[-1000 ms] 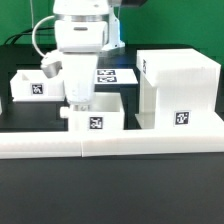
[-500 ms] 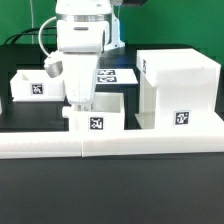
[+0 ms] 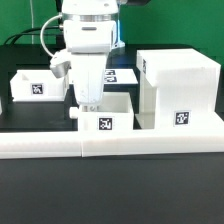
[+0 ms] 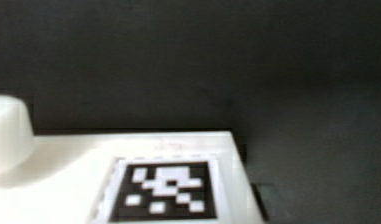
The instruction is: Assemble drawer
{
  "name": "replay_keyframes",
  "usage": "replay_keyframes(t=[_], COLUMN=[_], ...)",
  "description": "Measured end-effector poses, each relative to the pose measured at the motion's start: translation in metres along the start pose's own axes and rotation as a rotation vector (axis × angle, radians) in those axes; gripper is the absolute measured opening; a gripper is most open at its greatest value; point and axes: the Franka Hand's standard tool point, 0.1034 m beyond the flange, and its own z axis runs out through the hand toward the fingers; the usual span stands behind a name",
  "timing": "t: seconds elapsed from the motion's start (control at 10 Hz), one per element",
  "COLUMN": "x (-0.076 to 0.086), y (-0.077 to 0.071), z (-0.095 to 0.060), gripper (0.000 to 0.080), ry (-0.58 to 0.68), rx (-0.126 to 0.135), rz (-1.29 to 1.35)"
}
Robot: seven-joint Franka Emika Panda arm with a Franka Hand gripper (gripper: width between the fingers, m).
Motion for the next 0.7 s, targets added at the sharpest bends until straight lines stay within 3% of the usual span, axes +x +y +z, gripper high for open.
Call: replay_keyframes(t=[0.2, 0.4, 0.6, 0.7], x=[0.0124, 0.0095, 0.0093, 0.0103], y=[0.0026, 0.0034, 0.0041, 0.0053], z=[-0.0039, -0.0014, -0.0011, -0.0007], gripper=[0.0042, 0.0042, 0.0042, 0.0042], ry=[0.006, 0.007, 0.008, 0.010], rx=[0.040, 0.047, 0.039, 0.013], rz=[-0.033, -0.054, -0.053, -0.049])
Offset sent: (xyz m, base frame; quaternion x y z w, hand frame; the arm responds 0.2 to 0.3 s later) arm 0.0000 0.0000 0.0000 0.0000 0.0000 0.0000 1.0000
